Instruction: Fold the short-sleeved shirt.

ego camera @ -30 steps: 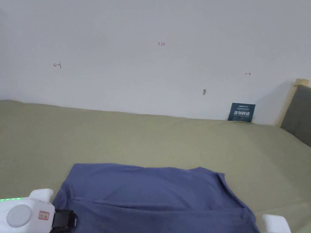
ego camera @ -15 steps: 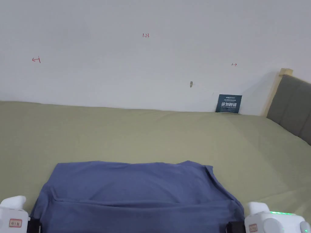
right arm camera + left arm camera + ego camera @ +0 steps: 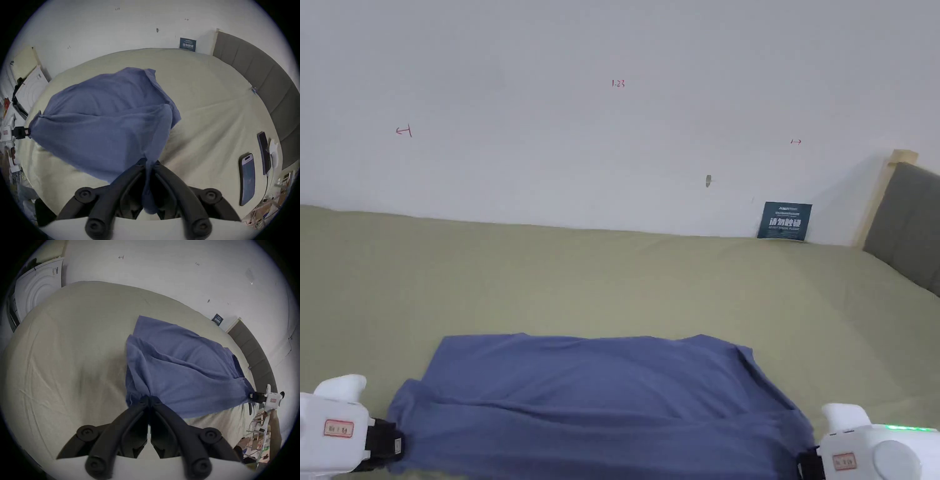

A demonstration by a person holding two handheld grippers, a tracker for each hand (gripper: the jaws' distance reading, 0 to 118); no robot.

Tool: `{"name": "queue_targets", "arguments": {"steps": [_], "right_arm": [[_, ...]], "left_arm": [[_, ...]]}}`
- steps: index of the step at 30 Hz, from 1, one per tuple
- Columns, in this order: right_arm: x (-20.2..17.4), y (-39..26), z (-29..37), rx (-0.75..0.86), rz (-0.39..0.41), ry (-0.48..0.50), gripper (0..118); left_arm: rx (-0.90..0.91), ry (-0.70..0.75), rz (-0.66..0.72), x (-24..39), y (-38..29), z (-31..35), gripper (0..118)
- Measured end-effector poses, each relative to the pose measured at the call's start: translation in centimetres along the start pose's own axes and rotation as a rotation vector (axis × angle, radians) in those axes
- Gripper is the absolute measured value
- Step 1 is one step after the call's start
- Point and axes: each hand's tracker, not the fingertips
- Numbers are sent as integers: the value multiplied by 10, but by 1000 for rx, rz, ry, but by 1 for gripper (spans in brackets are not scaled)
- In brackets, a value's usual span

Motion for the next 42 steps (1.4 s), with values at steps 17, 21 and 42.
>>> {"name": "queue_targets", "arguments": {"steps": [17, 21, 42], "right_arm": [[21, -116, 30, -165, 9, 2, 3], [23, -116, 30, -131, -12, -2, 76], [-51, 7, 29, 66, 51, 4, 0]], "left_arm": [[-143, -2, 89, -32, -142, 41, 1], [-106, -30, 122, -33, -136, 45, 61], [58, 27, -147, 63, 1, 15, 0]]}}
